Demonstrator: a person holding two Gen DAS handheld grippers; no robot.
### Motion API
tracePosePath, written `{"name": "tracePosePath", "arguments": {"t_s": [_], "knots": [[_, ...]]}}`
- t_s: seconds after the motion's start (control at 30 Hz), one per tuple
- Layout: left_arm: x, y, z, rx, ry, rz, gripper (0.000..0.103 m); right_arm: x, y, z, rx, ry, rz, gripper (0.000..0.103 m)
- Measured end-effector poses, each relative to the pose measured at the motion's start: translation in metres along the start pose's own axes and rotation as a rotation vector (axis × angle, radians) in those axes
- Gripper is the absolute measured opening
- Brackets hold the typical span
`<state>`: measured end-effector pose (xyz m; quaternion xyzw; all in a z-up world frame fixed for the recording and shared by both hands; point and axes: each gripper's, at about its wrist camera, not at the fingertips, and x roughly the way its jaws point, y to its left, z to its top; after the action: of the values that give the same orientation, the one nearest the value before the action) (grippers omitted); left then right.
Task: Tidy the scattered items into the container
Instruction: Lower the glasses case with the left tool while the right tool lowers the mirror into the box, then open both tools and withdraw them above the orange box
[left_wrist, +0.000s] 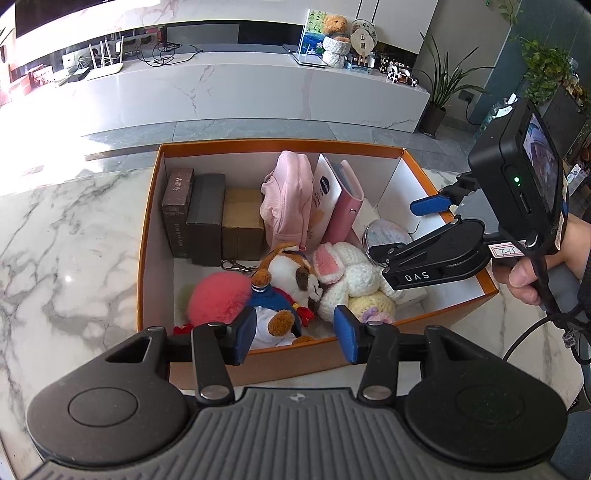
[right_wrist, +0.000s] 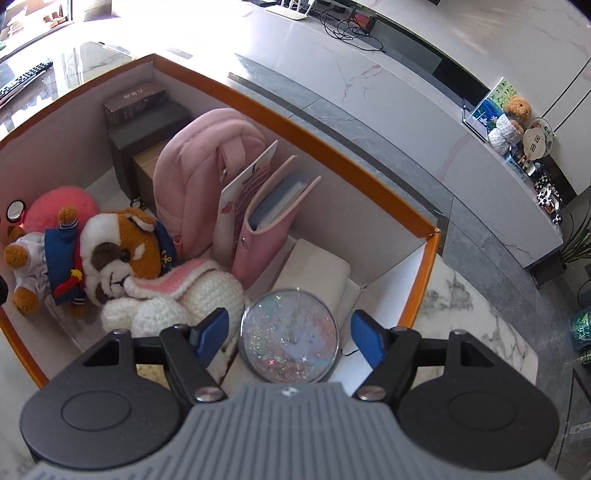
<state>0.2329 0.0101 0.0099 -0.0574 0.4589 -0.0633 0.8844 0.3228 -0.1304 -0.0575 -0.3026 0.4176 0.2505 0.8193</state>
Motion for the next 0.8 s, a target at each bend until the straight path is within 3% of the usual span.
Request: {"name": "tracePosePath", "arguments": {"t_s": [0.2, 0.5, 0.67, 0.8], "knots": [[-0.016, -0.008, -0.005, 0.002, -0.044, 0.018, 0.055, -0.035, 0.003, -0.004, 0.033, -0.062, -0.03, 0.078], [-0.058, -0.02, -0.01, -0.017, -0.175, 0.039, 0.057, -0.123, 0.034, -0.028, 0.095, -0.265, -0.023, 0.078], [-0.074, -0.021, -0.009, -0.051, -0.265, 0.085, 0.065, -0.157, 0.035, -0.039, 0.223, -0.341, -0.017, 0.078], [-0.074, -0.019, -0.005, -0.064, -0.282, 0.107, 0.071, -0.166, 0.028, -0.044, 0.35, -0.36, -0.026, 0.082]]}}
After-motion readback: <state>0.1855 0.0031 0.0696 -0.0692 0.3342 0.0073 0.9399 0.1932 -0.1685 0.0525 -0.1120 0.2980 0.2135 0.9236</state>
